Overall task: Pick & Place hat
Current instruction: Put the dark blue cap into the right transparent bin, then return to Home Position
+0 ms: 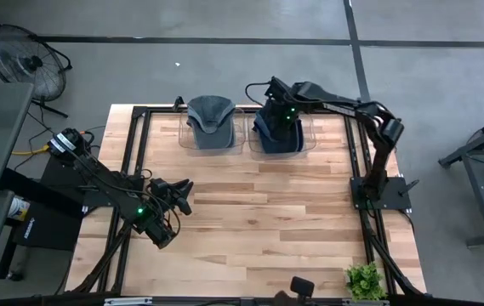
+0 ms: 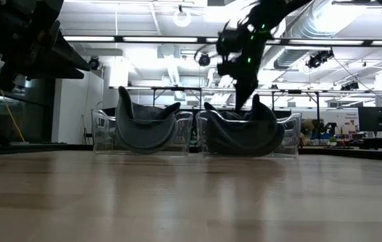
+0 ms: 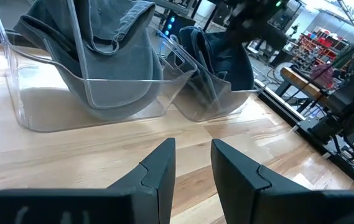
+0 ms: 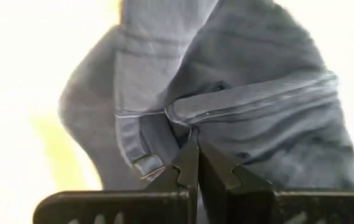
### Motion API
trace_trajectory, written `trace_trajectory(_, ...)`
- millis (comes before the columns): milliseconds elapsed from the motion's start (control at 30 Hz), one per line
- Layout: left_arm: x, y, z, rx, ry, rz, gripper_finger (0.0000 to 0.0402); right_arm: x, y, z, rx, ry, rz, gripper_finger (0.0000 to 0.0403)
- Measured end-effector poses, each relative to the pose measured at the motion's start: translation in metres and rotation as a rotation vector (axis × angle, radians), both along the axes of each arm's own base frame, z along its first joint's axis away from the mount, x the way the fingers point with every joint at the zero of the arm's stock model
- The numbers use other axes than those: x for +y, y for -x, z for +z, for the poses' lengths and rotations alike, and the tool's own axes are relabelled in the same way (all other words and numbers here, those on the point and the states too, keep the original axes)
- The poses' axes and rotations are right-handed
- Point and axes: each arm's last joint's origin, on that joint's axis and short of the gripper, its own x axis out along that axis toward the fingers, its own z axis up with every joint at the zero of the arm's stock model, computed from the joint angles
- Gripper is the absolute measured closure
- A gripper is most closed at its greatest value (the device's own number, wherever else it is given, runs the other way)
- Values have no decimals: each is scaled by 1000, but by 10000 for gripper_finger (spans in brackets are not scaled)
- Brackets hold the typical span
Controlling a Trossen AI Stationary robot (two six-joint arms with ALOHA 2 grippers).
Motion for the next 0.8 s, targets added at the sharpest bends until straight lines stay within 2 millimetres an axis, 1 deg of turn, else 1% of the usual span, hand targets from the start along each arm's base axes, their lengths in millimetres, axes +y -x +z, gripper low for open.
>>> trace_trajectory(200,-1,-1,1,12,-11,-6,302,21,16,50,-146,48,-33,403)
trace_trajectory(367,-5,-5,9,29,-39,-19,302,45,33,92,-282,120,-43,403)
trace_trajectory(467,-4,-7,10,30,-40,-14,302,61,44,114,-362,146,-54,403)
trace_trajectory(600,2,-8,15,9,-21,13,302,82,57,136,-451,152,-53,403)
trace_trajectory(700,6,-12,25,-17,-31,22,302,96,65,148,-498,160,-53,403)
trace_trajectory(800,10,-20,39,25,-31,-13,302,107,69,155,-518,188,-58,403)
